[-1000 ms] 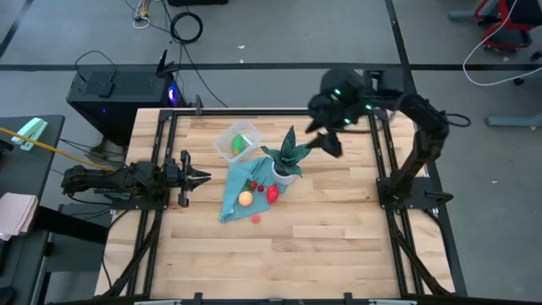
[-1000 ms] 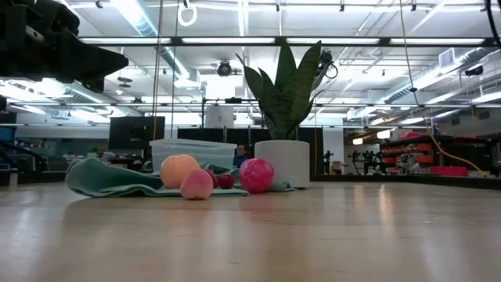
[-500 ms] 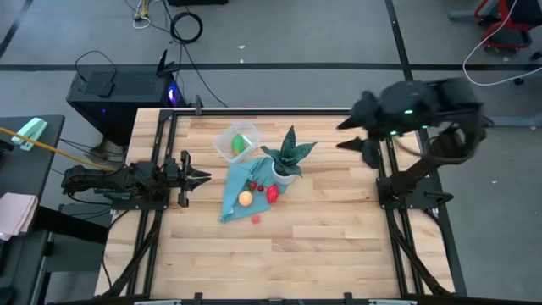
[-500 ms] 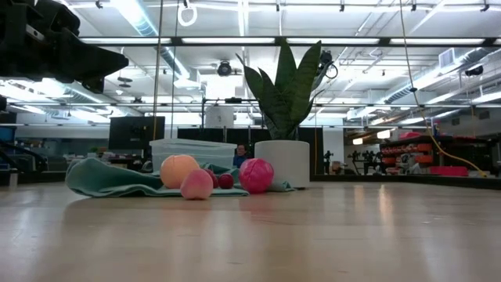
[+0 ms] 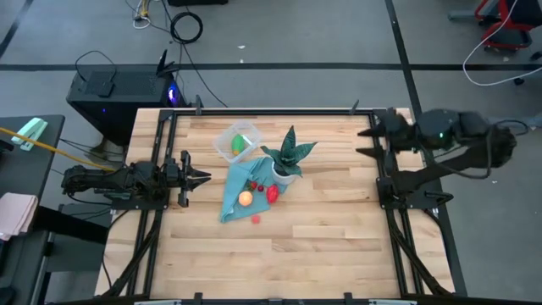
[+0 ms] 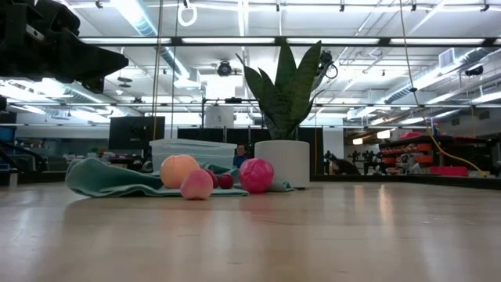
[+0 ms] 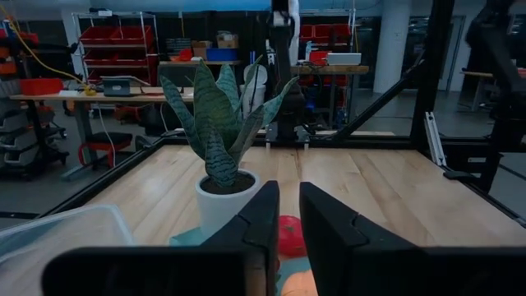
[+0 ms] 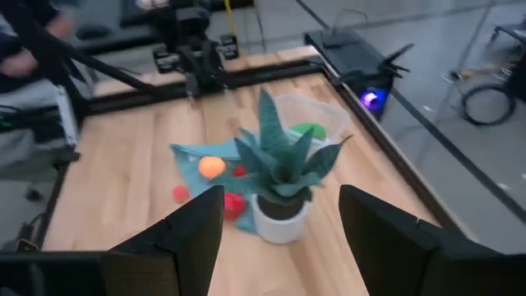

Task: Pick and placing Produce into tupperware
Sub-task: Put the orange into the transparent bin

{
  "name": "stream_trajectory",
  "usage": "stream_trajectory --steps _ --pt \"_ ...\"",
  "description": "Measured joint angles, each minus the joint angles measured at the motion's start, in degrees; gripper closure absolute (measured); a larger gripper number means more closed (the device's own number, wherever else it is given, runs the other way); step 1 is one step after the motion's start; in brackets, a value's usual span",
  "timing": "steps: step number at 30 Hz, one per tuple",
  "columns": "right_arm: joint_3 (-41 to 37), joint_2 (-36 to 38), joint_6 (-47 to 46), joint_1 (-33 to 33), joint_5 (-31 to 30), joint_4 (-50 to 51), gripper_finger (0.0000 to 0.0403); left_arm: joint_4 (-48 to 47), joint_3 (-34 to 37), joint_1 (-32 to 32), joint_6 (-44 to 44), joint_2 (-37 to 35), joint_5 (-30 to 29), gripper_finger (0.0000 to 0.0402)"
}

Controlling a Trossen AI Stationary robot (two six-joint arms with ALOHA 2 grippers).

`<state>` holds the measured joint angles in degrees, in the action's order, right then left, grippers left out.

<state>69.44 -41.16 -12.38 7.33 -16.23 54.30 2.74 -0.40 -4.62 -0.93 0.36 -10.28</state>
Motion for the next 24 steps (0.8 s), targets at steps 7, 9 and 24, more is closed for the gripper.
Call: stream_trajectory --steps 7,9,24 --pt "-33.5 15.3 -1.3 0.0 9.9 -30.2 0.0157 0.0 0.0 0.0 0.0 0.0 0.0 0.0345" --pt "-40.2 16.6 -2.6 0.0 12.3 -37.6 0.0157 0.0 0.0 0.0 0.0 0.0 0.0 0.0348" --pt "-65.4 8.8 -10.0 0.0 16.9 -79.7 0.0157 0.0 0.0 0.0 0.0 0.0 0.0 0.0341"
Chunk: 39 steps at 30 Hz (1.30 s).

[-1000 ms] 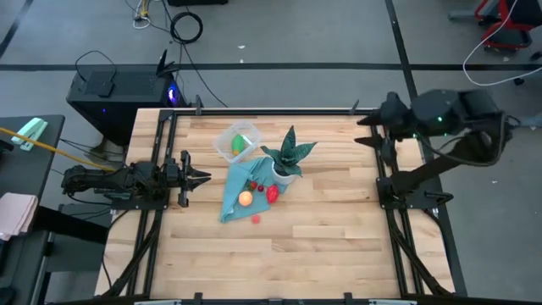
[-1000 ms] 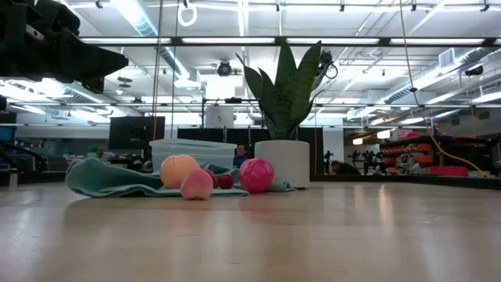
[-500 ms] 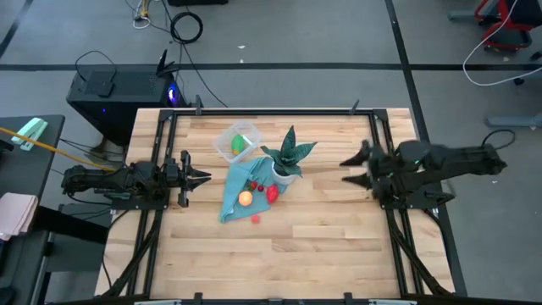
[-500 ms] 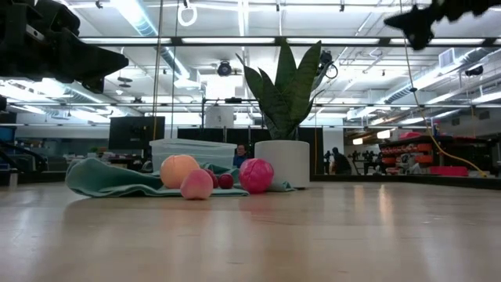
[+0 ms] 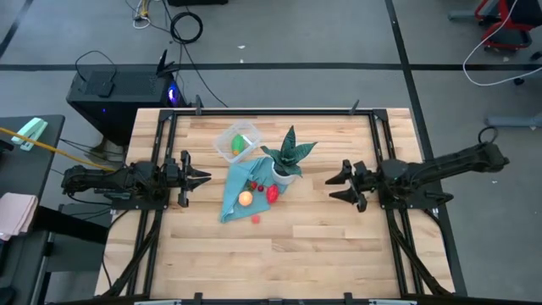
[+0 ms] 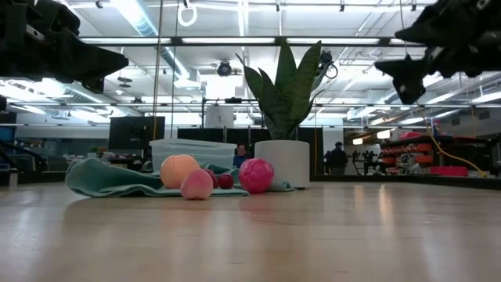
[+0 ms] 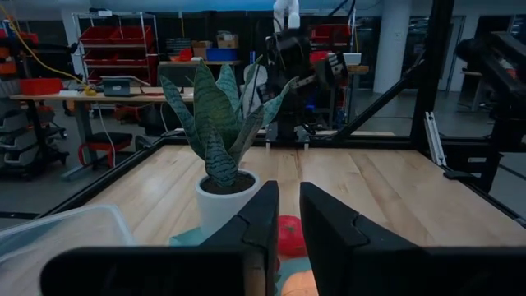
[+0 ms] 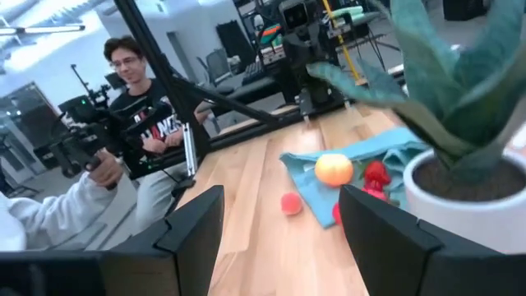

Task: Pick and placing Produce into tupperware
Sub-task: Put the orange into the transparent bin

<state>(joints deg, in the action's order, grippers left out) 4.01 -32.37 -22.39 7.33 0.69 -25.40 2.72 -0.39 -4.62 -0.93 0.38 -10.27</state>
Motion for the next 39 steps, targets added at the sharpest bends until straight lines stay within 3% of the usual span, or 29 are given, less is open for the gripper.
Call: stream_trajectory --steps 3,19,26,33,39 --pt "-3.4 -1.2 -0.4 0.0 -0.2 -6.1 0.0157 0.0 0.0 0.0 0.0 0.0 0.0 0.0345" --pt "-3.4 -5.1 2.3 3.3 -8.0 -7.1 0.0157 0.0 0.0 0.0 0.0 0.0 0.0 0.0342" --pt "-3.4 -6.3 2.0 3.4 -8.4 -7.0 0.0157 0.0 0.0 0.0 -2.6 0.0 0.0 0.0348" --pt "-3.4 -6.3 2.0 3.4 -8.8 -7.1 0.0157 1.1 0.0 0.0 -3.3 3.0 0.0 0.0331" --pt "-3.4 -6.3 2.0 3.4 -8.8 -7.1 0.0157 8.4 0.0 -0.2 0.6 8.6 -0.2 0.0298"
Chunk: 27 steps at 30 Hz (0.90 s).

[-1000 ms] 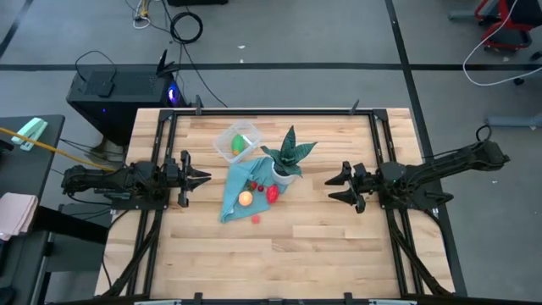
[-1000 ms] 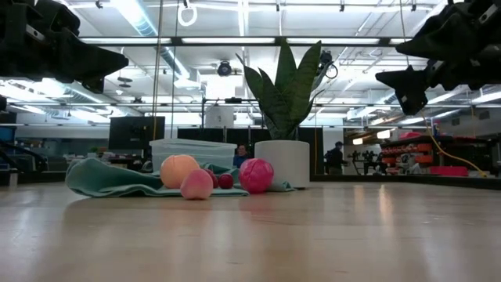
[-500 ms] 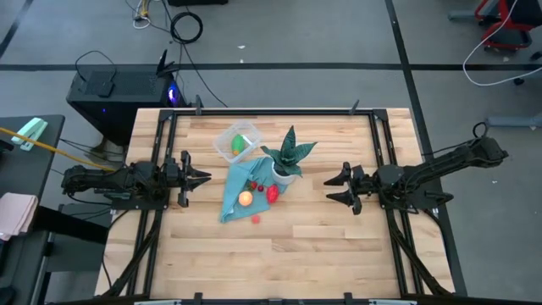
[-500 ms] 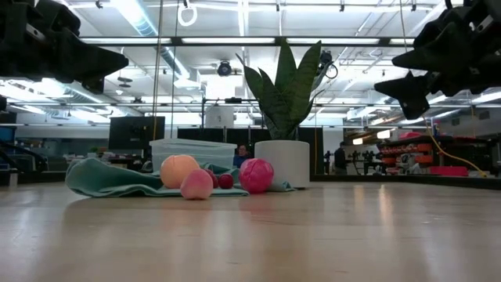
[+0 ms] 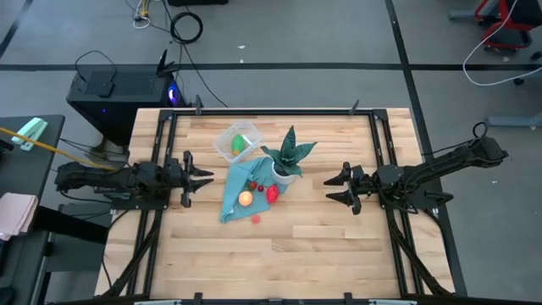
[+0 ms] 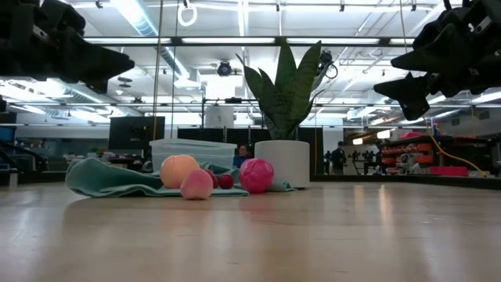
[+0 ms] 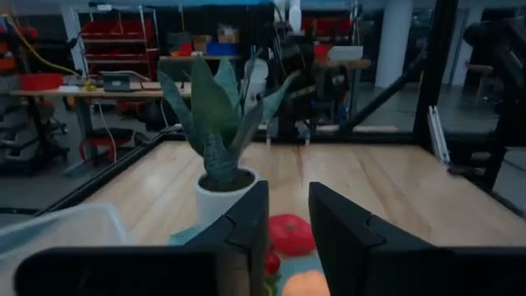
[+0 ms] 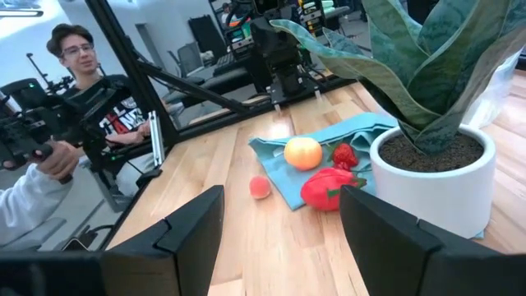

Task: Pick and placing Produce into tupperware
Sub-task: Put the orange into the transparent bin

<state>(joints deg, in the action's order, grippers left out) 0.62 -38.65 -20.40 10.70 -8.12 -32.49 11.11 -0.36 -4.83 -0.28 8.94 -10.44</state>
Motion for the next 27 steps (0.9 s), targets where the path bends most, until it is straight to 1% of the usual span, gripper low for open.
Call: stream_trajectory --steps 5,11,15,19,24,27 --pt "0.0 0.0 0.0 0.0 0.0 0.0 0.0157 8.2 -0.2 0.0 2.3 5.9 0.1 0.0257" --pt "0.0 0.0 0.0 0.0 0.0 0.0 0.0157 8.7 -5.2 0.0 6.6 14.6 0.1 0.0221" --pt "0.0 0.0 0.0 0.0 0.0 0.0 0.0157 8.0 -8.9 0.0 7.0 21.9 0.1 0.0208" --pt "0.0 0.0 0.0 0.0 0.0 0.0 0.0157 3.8 -12.9 0.0 7.0 29.7 0.2 0.0197" --pt "0.0 0.0 0.0 0.0 0.0 0.0 0.0157 3.4 -17.9 0.0 7.0 40.0 0.2 0.0189" --pt "0.0 0.0 0.0 0.0 0.0 0.1 0.0157 0.1 -21.8 0.0 6.6 45.3 0.2 0.0184"
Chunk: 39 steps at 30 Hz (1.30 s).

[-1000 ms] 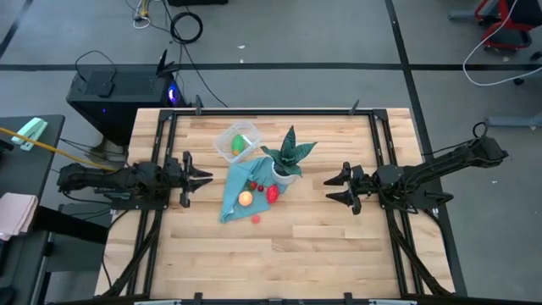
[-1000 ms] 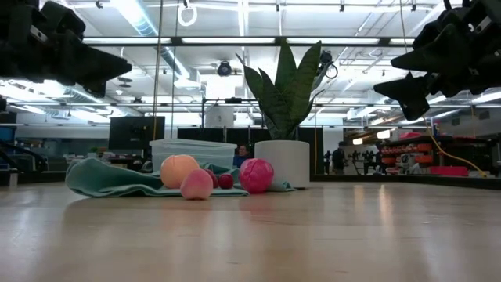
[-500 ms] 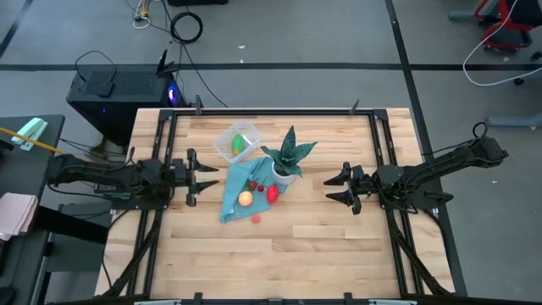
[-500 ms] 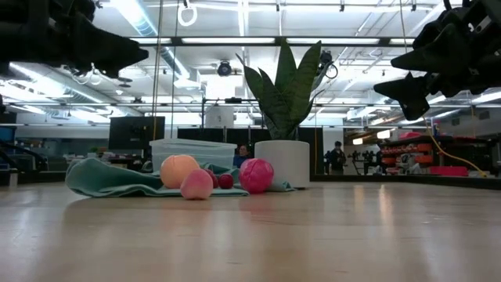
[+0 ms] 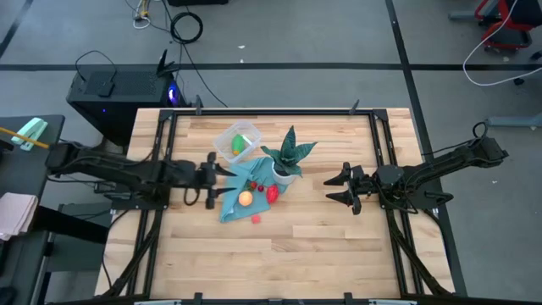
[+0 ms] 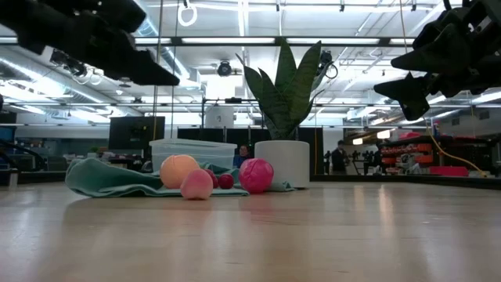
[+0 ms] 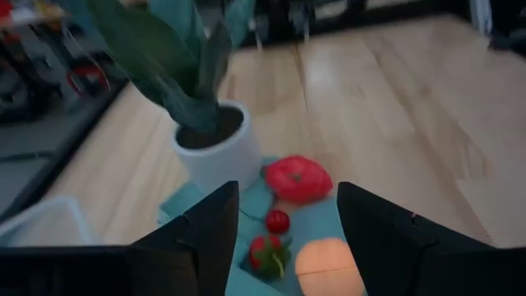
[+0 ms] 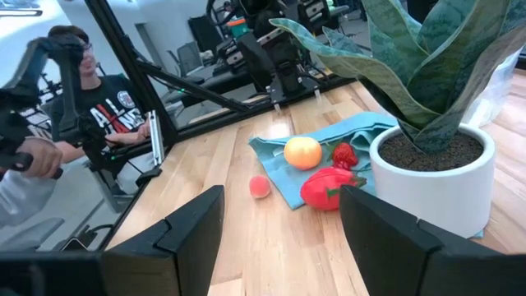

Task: Pick and placing Produce into tupperware
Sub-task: Put the orange into the transparent bin

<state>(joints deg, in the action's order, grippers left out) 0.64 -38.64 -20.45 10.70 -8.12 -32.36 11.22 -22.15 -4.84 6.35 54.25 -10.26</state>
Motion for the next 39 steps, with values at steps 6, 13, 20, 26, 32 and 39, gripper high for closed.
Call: stream_trajectory --steps 6,13,20,26,32,39 --pt "0.0 0.0 0.0 0.0 0.6 0.2 0.0157 -12.3 -8.5 0.2 -4.3 9.3 0.0 0.0177" --pt "0.0 0.0 0.0 0.0 0.8 0.2 0.0157 -21.8 -13.5 0.2 -3.7 17.2 0.0 0.0176" --pt "0.0 0.0 0.0 0.0 0.9 0.6 0.0157 -22.0 -13.6 0.2 -4.2 21.0 4.2 0.0174" --pt "0.0 0.0 0.0 0.0 0.9 0.6 0.0157 -21.5 -13.6 0.2 -2.6 21.6 4.5 0.0164" --pt "0.0 0.0 0.0 0.0 0.9 0.7 0.0157 -16.6 -13.6 -0.2 3.4 21.6 6.6 0.0140" --pt "0.0 0.0 0.0 0.0 0.9 0.7 0.0157 -13.8 -13.6 -1.2 3.9 22.3 7.9 0.0123"
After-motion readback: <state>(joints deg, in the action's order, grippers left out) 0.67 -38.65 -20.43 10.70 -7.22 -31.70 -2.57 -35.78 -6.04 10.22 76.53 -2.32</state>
